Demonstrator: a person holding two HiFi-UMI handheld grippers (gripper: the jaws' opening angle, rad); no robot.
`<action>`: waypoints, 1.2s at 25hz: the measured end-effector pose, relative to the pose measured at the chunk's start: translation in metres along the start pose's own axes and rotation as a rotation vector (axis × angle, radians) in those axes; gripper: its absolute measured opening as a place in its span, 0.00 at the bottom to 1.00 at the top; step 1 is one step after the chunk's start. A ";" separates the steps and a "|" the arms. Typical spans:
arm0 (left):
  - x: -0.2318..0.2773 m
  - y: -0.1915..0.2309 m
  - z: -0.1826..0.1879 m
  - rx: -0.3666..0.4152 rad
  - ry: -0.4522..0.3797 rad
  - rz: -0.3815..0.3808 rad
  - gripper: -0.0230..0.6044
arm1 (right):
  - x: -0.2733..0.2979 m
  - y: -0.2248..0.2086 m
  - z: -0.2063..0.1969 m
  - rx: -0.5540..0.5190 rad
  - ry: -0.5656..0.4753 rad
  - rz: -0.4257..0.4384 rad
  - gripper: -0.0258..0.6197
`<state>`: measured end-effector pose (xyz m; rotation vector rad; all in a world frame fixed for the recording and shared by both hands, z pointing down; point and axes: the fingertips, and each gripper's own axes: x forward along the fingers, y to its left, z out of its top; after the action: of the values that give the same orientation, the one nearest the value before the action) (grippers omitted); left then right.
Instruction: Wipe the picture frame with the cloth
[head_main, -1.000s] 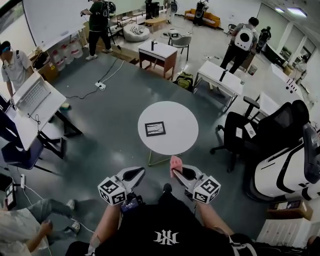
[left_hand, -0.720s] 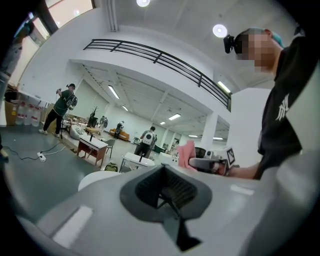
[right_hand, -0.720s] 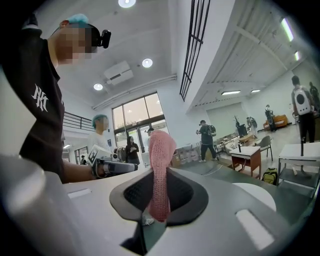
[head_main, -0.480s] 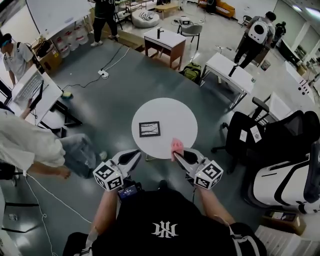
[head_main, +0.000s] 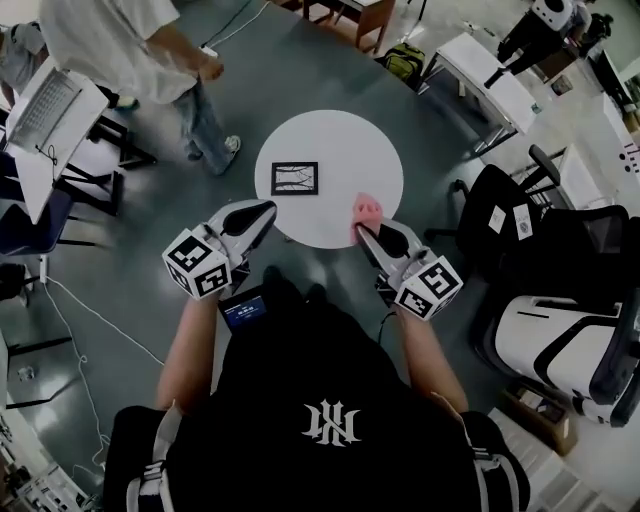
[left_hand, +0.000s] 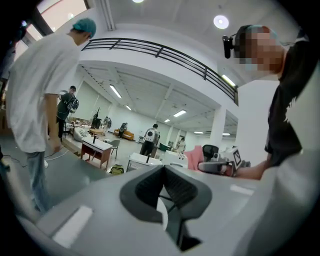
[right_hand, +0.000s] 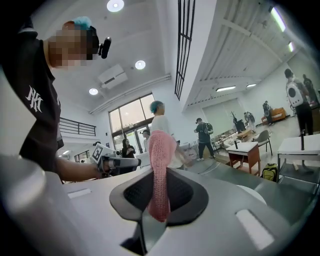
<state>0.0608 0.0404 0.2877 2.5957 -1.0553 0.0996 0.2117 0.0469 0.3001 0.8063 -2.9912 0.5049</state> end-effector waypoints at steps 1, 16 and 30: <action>0.002 0.008 -0.002 -0.011 0.002 0.005 0.04 | 0.004 -0.003 -0.002 0.007 0.009 0.000 0.10; 0.037 0.155 -0.038 -0.167 0.108 0.015 0.04 | 0.115 -0.064 -0.035 0.123 0.108 -0.024 0.10; 0.076 0.288 -0.110 -0.310 0.372 -0.090 0.04 | 0.235 -0.116 -0.084 0.205 0.241 -0.087 0.10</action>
<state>-0.0760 -0.1662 0.4867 2.2272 -0.7519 0.3523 0.0580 -0.1365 0.4354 0.8164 -2.7025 0.8491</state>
